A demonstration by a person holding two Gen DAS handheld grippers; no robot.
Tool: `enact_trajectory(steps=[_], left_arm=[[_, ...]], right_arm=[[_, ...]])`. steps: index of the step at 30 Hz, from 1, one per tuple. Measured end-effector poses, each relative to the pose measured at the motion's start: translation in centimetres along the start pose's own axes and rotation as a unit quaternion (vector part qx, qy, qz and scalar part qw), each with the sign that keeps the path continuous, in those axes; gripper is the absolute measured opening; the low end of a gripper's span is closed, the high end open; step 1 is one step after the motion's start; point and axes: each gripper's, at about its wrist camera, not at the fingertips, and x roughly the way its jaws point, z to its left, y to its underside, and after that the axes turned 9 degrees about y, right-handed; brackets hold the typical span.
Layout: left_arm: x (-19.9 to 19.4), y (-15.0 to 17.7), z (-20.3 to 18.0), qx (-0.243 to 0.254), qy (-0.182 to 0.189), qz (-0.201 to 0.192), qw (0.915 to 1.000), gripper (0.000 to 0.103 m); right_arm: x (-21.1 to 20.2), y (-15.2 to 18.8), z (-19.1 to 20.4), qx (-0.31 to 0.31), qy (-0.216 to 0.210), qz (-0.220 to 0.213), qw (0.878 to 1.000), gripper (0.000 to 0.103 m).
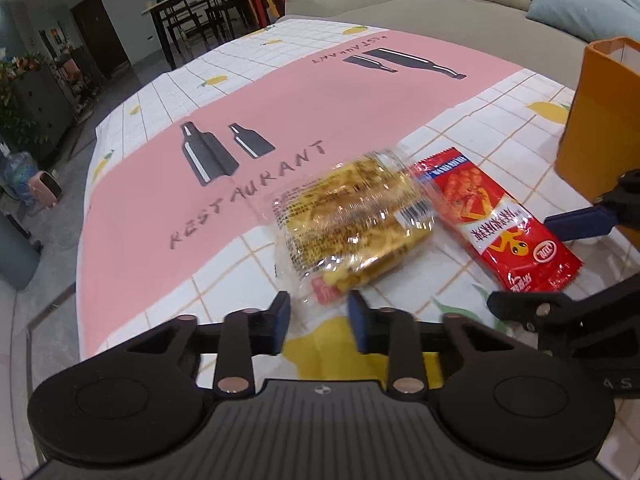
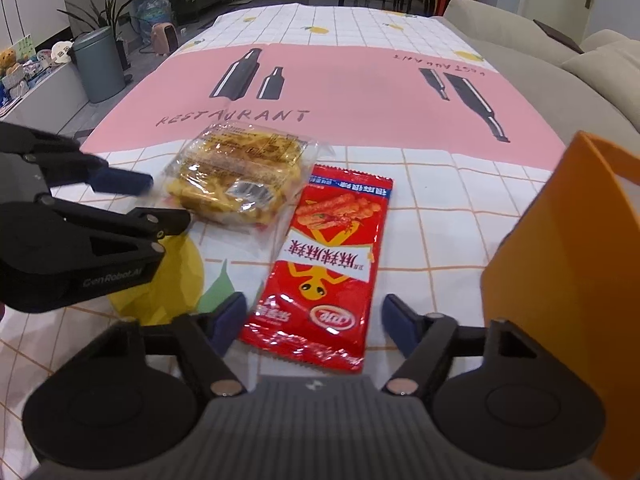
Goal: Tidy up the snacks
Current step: 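Grasp the yellow noodle-snack pack with the left tool while the right tool grasps the red spicy-strip pack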
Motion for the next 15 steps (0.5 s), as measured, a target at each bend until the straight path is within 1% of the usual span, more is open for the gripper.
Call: enact_trajectory(steps=[2,3,4,8,12,15], left_arm=[[0.0,0.0,-0.7,0.003,-0.01,0.007,0.9999,0.014],[0.0,0.0,-1.0,0.002,-0.014,0.011,0.9998,0.007],[-0.1,0.0,-1.1,-0.004,-0.013,0.015,0.9998,0.006],[-1.5,0.7,-1.7,-0.05,0.006,0.02,0.9985,0.003],[-3.7,2.1,-2.7,-0.103,0.024,0.03,0.9939,0.003],[-5.7,3.5,-4.1,-0.13,0.022,0.042,0.9904,0.003]], right_arm=[[-0.2,0.1,-0.2,-0.003,-0.002,0.0,1.0,0.062],[-0.2,0.2,-0.2,-0.005,-0.004,0.001,1.0,0.06],[-0.3,0.2,-0.2,-0.004,-0.005,0.003,1.0,0.059],[-0.8,0.4,-0.4,0.0,-0.005,0.018,1.0,0.056],[-1.7,1.5,-0.6,0.006,-0.009,0.03,0.999,0.055],[-3.1,3.0,-0.8,0.01,-0.016,0.041,0.999,0.055]])
